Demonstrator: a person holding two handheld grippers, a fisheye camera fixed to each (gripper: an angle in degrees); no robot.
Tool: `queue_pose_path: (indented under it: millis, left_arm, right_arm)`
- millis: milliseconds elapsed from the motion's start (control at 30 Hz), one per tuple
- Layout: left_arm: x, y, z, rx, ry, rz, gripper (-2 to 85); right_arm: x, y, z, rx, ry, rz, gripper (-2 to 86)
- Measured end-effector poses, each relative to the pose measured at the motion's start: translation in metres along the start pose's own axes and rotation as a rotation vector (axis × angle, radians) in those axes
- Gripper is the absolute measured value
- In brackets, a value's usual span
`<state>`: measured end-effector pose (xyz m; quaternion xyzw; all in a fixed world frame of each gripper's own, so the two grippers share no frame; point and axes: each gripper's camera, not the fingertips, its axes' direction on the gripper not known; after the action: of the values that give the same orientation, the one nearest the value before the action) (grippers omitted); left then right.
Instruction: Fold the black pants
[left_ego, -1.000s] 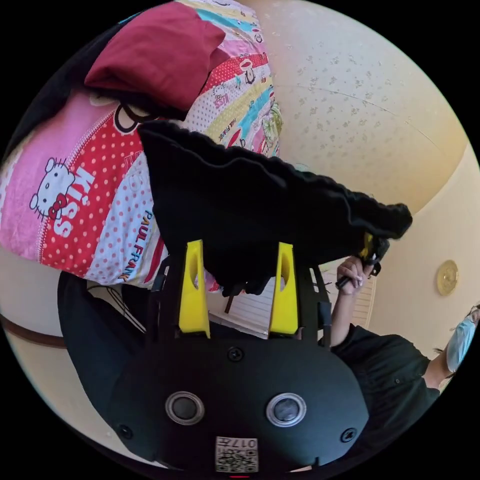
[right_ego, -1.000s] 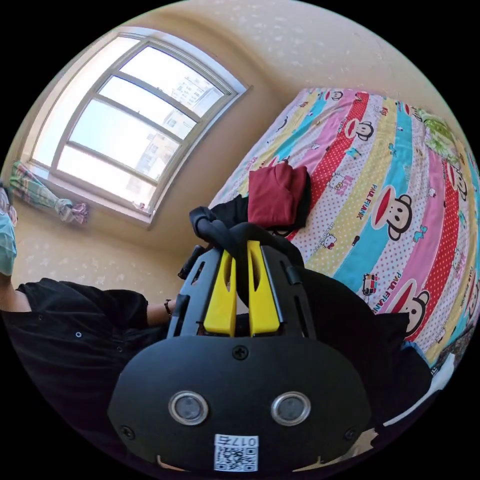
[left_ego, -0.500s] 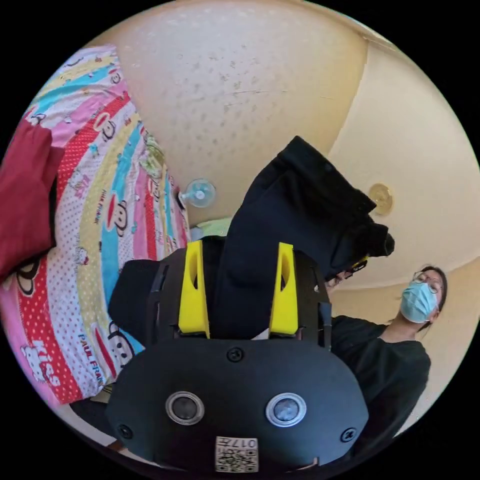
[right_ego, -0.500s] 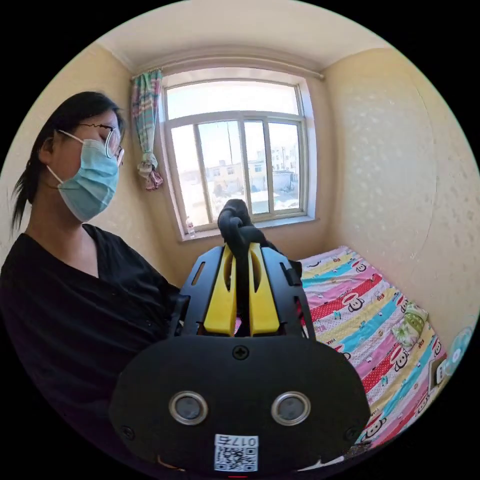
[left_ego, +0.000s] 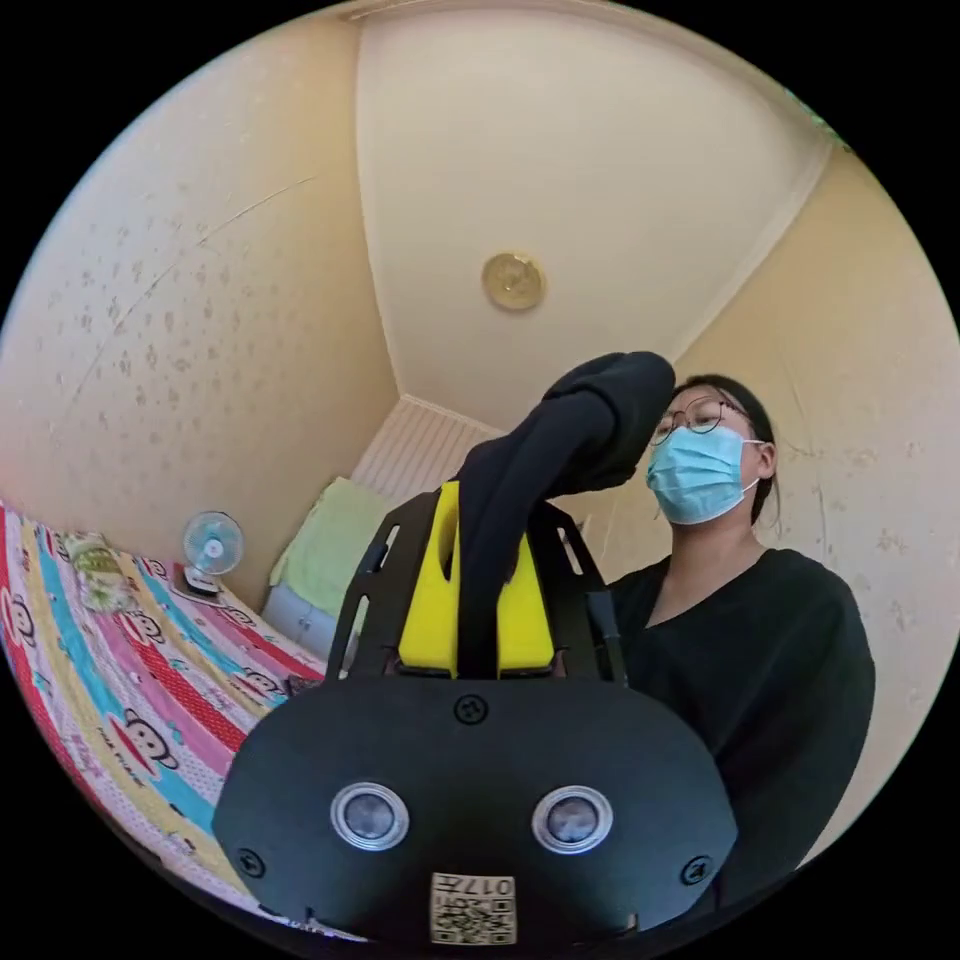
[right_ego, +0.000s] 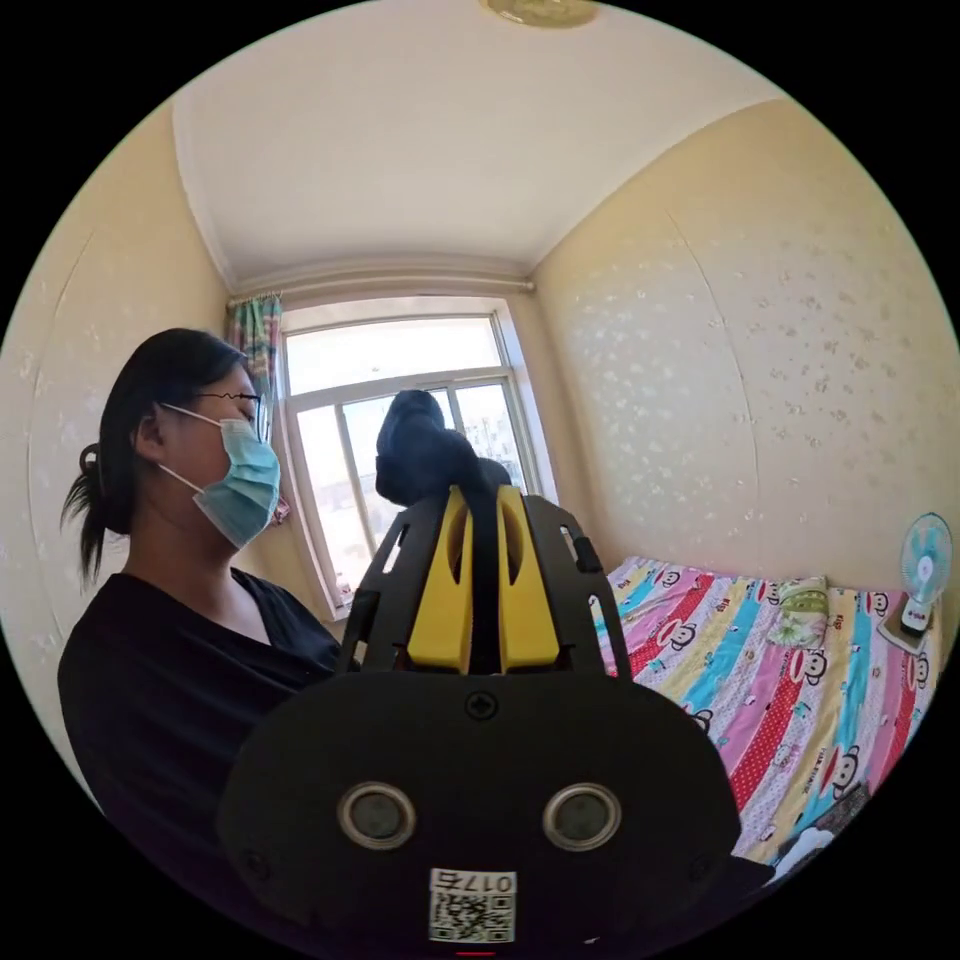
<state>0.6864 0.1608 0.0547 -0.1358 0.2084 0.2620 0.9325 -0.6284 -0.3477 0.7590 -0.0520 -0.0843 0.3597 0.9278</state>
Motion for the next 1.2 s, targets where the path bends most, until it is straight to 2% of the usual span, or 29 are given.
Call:
queue_pose_path:
  millis: [133, 233, 300, 333, 400, 433, 467, 500, 567, 600, 633, 667, 700, 767, 800, 867, 933, 1000, 1067, 1200]
  left_arm:
    - [0.009, -0.036, 0.032, -0.035, -0.113, 0.043, 3.8]
    - [-0.035, -0.055, 0.055, -0.021, -0.263, -0.016, 3.8]
    - [-0.130, -0.074, 0.075, 0.006, -0.297, -0.228, 4.0]
    - [-0.160, -0.081, 0.081, -0.005, -0.327, -0.271, 4.2]
    - [-0.287, -0.106, 0.105, -0.146, -0.562, -0.347, 6.4]
    - [-0.316, -0.106, 0.106, -0.182, -0.635, -0.377, 7.3]
    - [-0.373, -0.094, 0.097, -0.258, -0.793, -0.509, 8.6]
    - [-0.415, -0.072, 0.081, -0.352, -0.925, -0.665, 9.4]
    - [-0.443, -0.033, 0.053, -0.438, -1.062, -0.745, 9.3]
    - [-0.449, -0.001, 0.039, -0.485, -1.113, -0.714, 8.7]
    - [-0.453, 0.019, 0.033, -0.523, -1.127, -0.708, 8.2]
    - [-0.464, 0.069, 0.022, -0.638, -1.124, -0.750, 7.1]
    - [-0.475, 0.128, 0.009, -0.771, -1.083, -0.851, 7.9]
    - [-0.477, 0.217, -0.014, -0.916, -1.038, -0.996, 8.8]
    - [-0.469, 0.269, -0.031, -0.966, -1.046, -1.086, 9.1]
    - [-0.452, 0.334, -0.061, -0.937, -1.050, -1.273, 9.4]
    - [-0.432, 0.379, -0.091, -0.785, -1.001, -1.447, 9.8]
    - [-0.413, 0.409, -0.122, -0.643, -0.993, -1.577, 9.5]
    - [-0.407, 0.415, -0.137, -0.624, -1.045, -1.642, 9.7]
    - [-0.415, 0.395, -0.152, -0.451, -1.053, -1.667, 10.9]
  right_arm:
    - [0.000, -0.040, -0.006, 0.031, 0.151, -0.013, 3.9]
    - [0.071, -0.083, 0.010, 0.017, 0.200, 0.112, 4.1]
    - [0.141, -0.118, 0.037, -0.046, 0.258, 0.182, 4.4]
    - [0.196, -0.145, 0.065, -0.126, 0.326, 0.188, 4.7]
    - [0.294, -0.179, 0.119, -0.252, 0.497, 0.179, 5.5]
    - [0.368, -0.183, 0.150, -0.289, 0.573, 0.301, 6.7]
    - [0.434, -0.169, 0.173, -0.361, 0.602, 0.460, 7.5]
    - [0.461, -0.157, 0.181, -0.415, 0.614, 0.527, 7.8]
    - [0.516, -0.084, 0.187, -0.539, 0.663, 0.678, 8.3]
    - [0.521, -0.063, 0.185, -0.555, 0.659, 0.683, 8.3]
    - [0.528, -0.017, 0.182, -0.621, 0.631, 0.660, 8.2]
    - [0.532, 0.039, 0.178, -0.717, 0.616, 0.654, 8.1]
    - [0.533, 0.070, 0.176, -0.774, 0.608, 0.659, 8.0]
    - [0.532, 0.196, 0.148, -1.002, 0.585, 0.754, 7.8]
    - [0.530, 0.225, 0.137, -1.052, 0.581, 0.801, 7.8]
    - [0.522, 0.312, 0.085, -1.178, 0.540, 1.012, 7.6]
    - [0.518, 0.334, 0.046, -1.174, 0.500, 1.112, 7.4]
    - [0.524, 0.330, 0.012, -1.141, 0.483, 1.166, 7.4]
    - [0.541, 0.301, -0.017, -1.106, 0.472, 1.159, 7.4]
    - [0.564, 0.249, -0.039, -1.106, 0.483, 1.081, 7.6]
